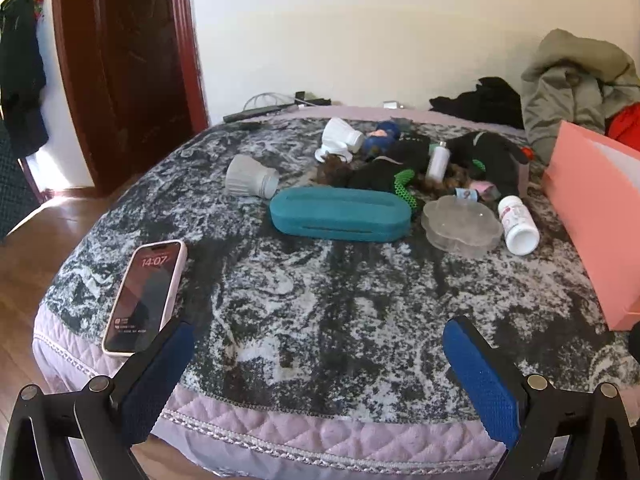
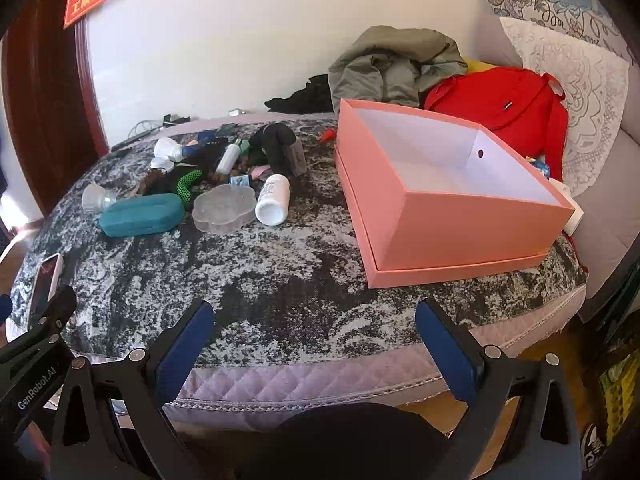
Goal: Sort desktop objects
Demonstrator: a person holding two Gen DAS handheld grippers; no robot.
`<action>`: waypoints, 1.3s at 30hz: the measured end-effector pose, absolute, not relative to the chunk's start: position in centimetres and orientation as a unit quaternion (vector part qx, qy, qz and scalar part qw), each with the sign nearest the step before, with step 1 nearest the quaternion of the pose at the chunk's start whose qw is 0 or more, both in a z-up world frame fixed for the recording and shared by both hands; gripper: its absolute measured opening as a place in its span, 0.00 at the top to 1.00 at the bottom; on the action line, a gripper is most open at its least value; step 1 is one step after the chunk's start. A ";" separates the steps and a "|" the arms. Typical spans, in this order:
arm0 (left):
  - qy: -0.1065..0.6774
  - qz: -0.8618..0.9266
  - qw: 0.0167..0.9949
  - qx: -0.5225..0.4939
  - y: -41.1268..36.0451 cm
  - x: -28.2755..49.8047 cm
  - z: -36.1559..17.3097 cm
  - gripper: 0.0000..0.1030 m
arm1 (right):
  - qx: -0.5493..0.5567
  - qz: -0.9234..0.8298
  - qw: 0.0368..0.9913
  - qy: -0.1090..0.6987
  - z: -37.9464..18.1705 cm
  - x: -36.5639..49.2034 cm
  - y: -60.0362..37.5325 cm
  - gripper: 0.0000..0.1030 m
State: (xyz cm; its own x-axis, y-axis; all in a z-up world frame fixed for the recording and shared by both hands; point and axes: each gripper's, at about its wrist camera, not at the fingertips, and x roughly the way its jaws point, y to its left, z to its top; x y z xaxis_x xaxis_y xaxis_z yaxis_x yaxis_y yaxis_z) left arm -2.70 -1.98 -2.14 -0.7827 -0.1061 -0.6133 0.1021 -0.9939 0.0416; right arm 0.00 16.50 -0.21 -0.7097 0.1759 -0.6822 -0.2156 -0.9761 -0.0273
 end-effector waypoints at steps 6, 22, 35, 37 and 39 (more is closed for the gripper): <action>-0.008 -0.945 0.043 0.324 -1.7 -2.7 -2.1 0.00 | -0.367 0.924 0.105 0.024 -0.3 -0.1 16.2 0.01; -0.015 -0.945 0.038 0.325 -1.5 -2.6 -2.3 0.00 | -0.366 0.924 0.104 0.023 -0.4 -0.1 16.0 0.01; -0.021 -0.946 0.036 0.322 -1.1 -2.4 -2.2 0.00 | -0.365 0.925 0.104 0.025 -0.4 0.0 15.9 0.01; -0.023 -0.946 0.038 0.321 -1.0 -2.4 -2.2 0.00 | -0.364 0.925 0.104 0.026 -0.4 0.0 15.9 0.01; -0.024 -0.946 0.038 0.322 -1.0 -2.5 -2.2 0.00 | -0.364 0.925 0.104 0.025 -0.4 0.0 15.9 0.01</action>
State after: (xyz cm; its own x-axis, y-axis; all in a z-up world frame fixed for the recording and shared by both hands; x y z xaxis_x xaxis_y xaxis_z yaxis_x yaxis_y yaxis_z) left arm -2.47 -1.02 -2.23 -0.7895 -0.0865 -0.6076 0.0554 -0.9960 0.0698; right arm 0.03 15.88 -0.37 -0.7132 0.1737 -0.6791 -0.2108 -0.9771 -0.0285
